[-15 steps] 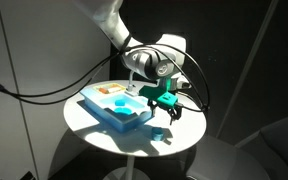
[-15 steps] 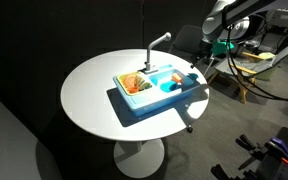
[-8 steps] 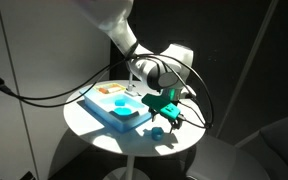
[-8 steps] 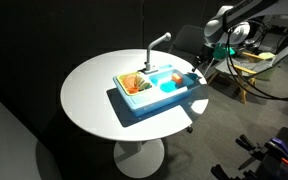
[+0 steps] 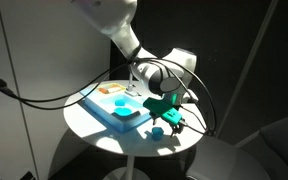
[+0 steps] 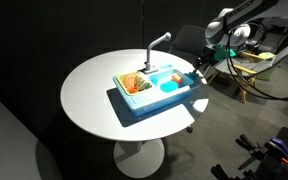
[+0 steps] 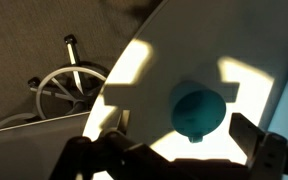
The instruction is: Move the cup to the left side of the toy sink
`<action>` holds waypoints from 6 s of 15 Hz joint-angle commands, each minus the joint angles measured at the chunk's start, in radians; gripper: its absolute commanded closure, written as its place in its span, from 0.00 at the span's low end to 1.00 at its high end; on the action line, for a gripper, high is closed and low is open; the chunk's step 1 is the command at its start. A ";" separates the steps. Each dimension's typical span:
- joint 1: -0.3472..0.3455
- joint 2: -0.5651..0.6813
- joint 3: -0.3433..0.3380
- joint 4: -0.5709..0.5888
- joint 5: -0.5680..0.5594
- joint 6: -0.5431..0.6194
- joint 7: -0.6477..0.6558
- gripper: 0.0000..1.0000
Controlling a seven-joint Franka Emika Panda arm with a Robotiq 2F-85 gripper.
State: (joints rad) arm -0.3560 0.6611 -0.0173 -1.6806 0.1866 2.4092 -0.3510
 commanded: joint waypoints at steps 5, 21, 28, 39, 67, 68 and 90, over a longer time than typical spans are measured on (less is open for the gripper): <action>-0.056 0.032 0.017 0.066 0.026 -0.019 -0.046 0.00; -0.059 0.121 0.023 0.126 0.008 -0.029 -0.042 0.00; -0.054 0.142 0.025 0.145 0.002 -0.033 -0.040 0.44; -0.048 0.133 0.032 0.139 -0.002 -0.032 -0.050 0.99; 0.164 -0.478 0.018 -0.378 -0.089 -0.035 -0.043 0.99; 0.185 -0.498 0.020 -0.400 -0.109 -0.040 -0.035 0.99; 0.526 -0.585 0.189 -0.490 -0.261 -0.110 0.112 0.99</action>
State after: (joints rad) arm 0.1570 0.0848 0.1555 -2.1804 -0.0720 2.3060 -0.2757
